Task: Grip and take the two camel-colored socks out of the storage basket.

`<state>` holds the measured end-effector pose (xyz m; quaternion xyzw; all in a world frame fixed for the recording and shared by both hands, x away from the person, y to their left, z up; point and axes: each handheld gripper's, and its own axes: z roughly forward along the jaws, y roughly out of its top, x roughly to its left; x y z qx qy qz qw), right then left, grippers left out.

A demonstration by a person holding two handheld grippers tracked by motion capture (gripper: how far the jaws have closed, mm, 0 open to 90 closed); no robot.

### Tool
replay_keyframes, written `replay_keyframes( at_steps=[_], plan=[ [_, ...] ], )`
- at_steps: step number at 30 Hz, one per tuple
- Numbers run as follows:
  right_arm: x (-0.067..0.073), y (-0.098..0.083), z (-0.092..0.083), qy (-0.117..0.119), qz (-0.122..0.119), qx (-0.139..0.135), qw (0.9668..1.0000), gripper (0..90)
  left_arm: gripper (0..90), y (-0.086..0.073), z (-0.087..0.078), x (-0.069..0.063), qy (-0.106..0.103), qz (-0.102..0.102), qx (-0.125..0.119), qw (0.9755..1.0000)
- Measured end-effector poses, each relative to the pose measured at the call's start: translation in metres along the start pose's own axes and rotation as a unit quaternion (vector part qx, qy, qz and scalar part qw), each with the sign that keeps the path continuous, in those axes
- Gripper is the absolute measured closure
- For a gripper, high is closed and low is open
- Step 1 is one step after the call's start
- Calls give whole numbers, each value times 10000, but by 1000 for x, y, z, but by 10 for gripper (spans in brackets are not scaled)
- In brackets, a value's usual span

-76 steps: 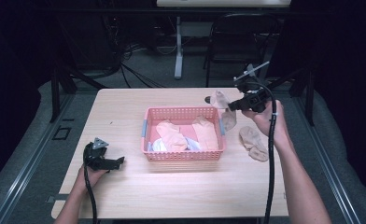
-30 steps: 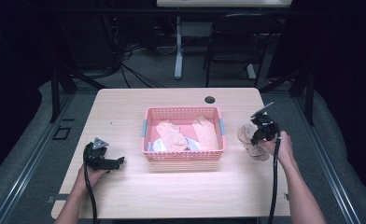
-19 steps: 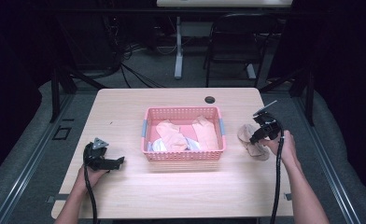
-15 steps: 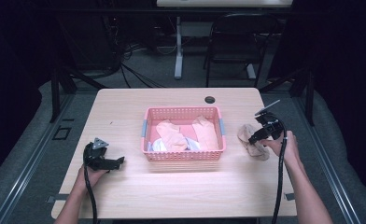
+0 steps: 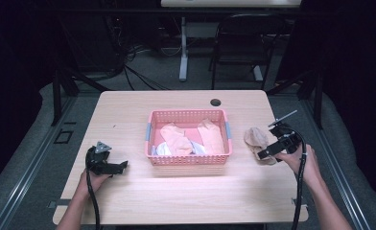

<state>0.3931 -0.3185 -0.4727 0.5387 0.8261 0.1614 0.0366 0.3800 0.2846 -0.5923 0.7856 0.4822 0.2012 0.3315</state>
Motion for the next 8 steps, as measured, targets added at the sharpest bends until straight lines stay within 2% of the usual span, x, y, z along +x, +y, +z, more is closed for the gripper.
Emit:
replay_keyframes(
  at_steps=[3, 8],
  plan=[
    [-2, -7, 6, 29, -89, 128, 9999, 35, 5, 0, 0, 0, 2, 1, 0, 10000],
    [-6, -14, 16, 54, -9, 244, 9997, 7, 4, 0, 0, 0, -2, -1, -2, 10000]
  ],
)
